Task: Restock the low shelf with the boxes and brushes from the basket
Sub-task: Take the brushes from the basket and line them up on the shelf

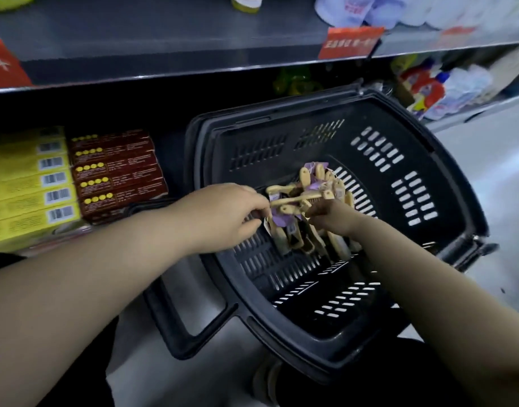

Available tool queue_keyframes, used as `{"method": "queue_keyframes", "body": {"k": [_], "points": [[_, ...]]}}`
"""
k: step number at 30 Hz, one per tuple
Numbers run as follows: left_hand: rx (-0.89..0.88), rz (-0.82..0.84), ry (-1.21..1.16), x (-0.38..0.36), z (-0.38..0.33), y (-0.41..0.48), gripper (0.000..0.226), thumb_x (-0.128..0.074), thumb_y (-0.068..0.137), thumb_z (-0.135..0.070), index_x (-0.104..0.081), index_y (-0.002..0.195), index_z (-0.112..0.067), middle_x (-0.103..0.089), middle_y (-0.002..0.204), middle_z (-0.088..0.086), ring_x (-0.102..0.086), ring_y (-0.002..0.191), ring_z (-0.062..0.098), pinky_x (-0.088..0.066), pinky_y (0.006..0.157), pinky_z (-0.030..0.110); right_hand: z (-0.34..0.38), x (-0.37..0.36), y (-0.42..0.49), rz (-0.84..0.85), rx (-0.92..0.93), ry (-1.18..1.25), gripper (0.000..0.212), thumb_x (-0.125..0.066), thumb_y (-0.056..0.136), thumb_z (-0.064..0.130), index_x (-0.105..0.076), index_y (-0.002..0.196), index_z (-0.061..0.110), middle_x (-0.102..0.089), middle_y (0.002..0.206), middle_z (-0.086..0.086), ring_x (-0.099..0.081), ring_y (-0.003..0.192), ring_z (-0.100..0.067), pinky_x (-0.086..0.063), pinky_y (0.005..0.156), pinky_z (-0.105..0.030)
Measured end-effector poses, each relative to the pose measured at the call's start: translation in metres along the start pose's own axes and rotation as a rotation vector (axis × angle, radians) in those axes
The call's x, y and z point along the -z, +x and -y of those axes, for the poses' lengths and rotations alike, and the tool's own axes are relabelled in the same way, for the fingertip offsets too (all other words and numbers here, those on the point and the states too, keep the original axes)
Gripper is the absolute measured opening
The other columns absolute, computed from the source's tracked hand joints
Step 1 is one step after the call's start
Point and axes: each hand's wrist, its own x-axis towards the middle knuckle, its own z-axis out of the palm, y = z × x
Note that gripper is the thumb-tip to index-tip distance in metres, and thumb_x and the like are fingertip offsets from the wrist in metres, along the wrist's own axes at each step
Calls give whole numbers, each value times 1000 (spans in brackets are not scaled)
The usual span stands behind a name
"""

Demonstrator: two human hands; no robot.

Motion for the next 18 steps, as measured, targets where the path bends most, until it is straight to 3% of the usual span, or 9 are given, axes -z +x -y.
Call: {"method": "queue_keyframes", "body": {"k": [4,6,7,9,11,13,14,16,18], "points": [[-57,17,53,-14,-6,21,29,-44,95,-32,-55,121,-31,-56,118,-12,-48,113,12,-42,93,32,-16,-15,41,82,-128,-345,50,-47,96,26,-33,142,13,-43,140,-15,-46,125,-30,-38,96,-32],[-51,42,28,-16,-6,30,29,-43,95,-33,-54,122,-32,-55,120,-12,-48,113,12,-44,92,35,-21,-26,61,70,-133,-376,52,-39,99,28,-25,146,12,-34,148,-14,-37,133,-28,-33,102,-29],[-47,48,41,-16,-4,33,29,-43,95,-33,-54,122,-32,-55,121,-12,-49,113,13,-45,92,36,-23,-32,66,63,-129,-339,49,-37,100,28,-30,145,11,-35,148,-12,-37,133,-27,-33,98,-21],[-37,52,65,-18,0,38,28,-43,94,-33,-55,119,-30,-56,119,-10,-51,111,15,-46,90,37,-30,-51,78,42,-117,-330,42,-37,101,25,-41,140,9,-42,144,-10,-40,131,-23,-35,66,-1],[-26,54,76,-18,2,41,25,-43,94,-33,-55,115,-28,-57,115,-9,-53,107,16,-47,87,38,-30,-60,78,-2,-170,-247,41,-38,100,26,-46,136,7,-48,140,-10,-45,127,-23,-32,44,4],[-2,64,76,-18,2,45,25,-43,93,-32,-56,114,-27,-58,112,-9,-54,105,17,-48,85,38,-24,-53,77,-5,-160,-213,40,-39,99,26,-49,133,6,-51,136,-12,-48,124,-25,-33,44,2],[20,69,58,-18,2,46,26,-42,94,-31,-56,115,-27,-58,112,-8,-54,103,17,-49,84,39,-18,-44,73,9,-155,-173,38,-41,98,25,-51,131,7,-53,133,-13,-50,120,-26,-36,52,-1],[72,56,-19,-18,-1,50,27,-41,94,-26,-56,117,-26,-60,112,-6,-56,100,18,-50,83,38,-5,-17,61,-22,-206,-53,29,-49,94,19,-57,119,6,-59,121,-14,-57,104,-26,-42,67,-17],[129,18,-157,-18,-7,54,28,-39,95,-20,-55,118,-23,-61,113,-2,-57,98,19,-49,83,38,10,11,43,-14,-126,46,23,-52,91,13,-63,110,4,-64,107,-15,-60,93,-25,-49,71,-28]]}}
